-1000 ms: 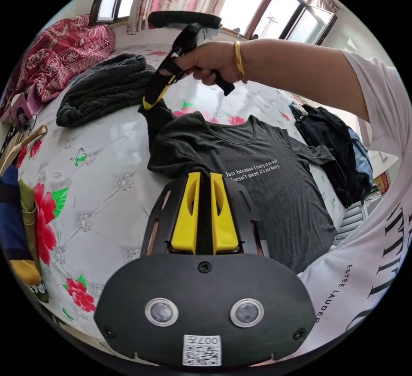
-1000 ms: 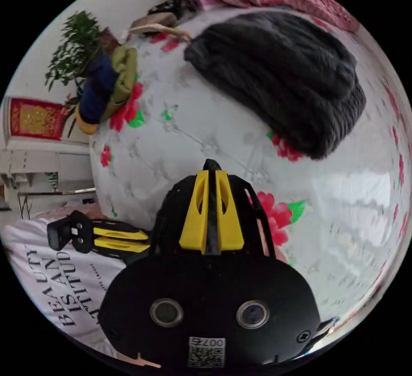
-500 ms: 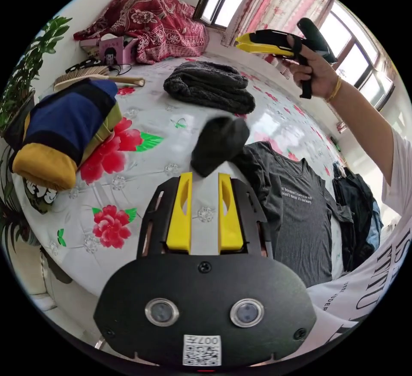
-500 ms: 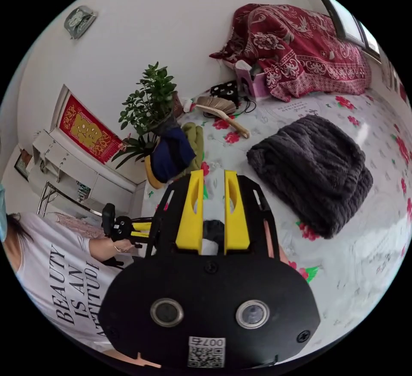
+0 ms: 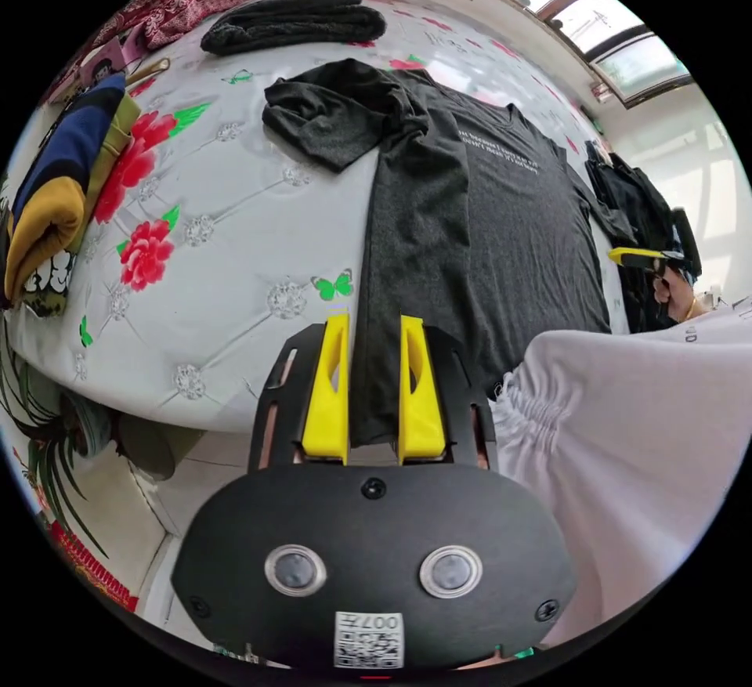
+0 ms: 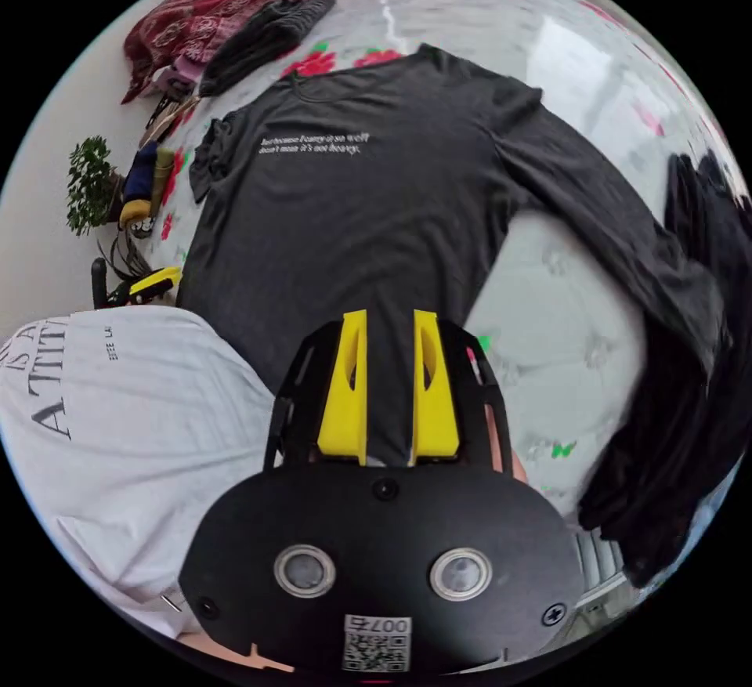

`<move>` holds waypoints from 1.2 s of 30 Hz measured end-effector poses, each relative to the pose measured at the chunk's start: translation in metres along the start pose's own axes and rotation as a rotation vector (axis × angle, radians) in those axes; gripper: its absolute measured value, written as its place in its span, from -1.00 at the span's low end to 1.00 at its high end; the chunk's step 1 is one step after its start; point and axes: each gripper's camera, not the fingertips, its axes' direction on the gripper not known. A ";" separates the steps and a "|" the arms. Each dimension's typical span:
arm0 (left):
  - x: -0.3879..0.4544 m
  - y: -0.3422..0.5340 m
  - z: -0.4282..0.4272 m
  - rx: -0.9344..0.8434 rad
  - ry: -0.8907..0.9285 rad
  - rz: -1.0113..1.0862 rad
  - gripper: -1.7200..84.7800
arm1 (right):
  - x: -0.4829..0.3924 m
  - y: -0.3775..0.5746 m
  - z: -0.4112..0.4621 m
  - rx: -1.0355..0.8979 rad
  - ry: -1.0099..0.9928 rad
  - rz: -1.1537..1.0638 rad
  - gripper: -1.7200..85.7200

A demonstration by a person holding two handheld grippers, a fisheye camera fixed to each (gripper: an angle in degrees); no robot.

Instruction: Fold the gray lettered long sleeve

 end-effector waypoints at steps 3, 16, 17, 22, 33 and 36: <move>0.016 -0.008 0.006 -0.021 -0.090 0.001 -0.76 | 0.016 0.057 0.011 -0.019 -0.010 0.078 -0.86; 0.035 -0.008 0.010 -0.117 -0.206 -0.008 -0.97 | -0.021 0.063 0.018 -0.118 0.171 -0.068 -0.96; 0.033 -0.003 0.010 -0.119 -0.191 -0.023 -0.97 | -0.019 0.068 0.013 -0.120 0.173 -0.060 -0.96; 0.000 0.014 -0.005 -0.060 -0.084 -0.193 -0.83 | -0.010 0.071 0.009 -0.166 0.125 0.011 -0.95; -0.064 -0.168 -0.025 0.183 -0.029 -0.118 -0.70 | -0.050 0.015 -0.114 0.199 -0.059 0.124 -0.96; -0.059 -0.206 0.001 0.114 -0.163 -0.069 -0.80 | -0.086 -0.005 -0.122 0.219 -0.040 0.096 -0.96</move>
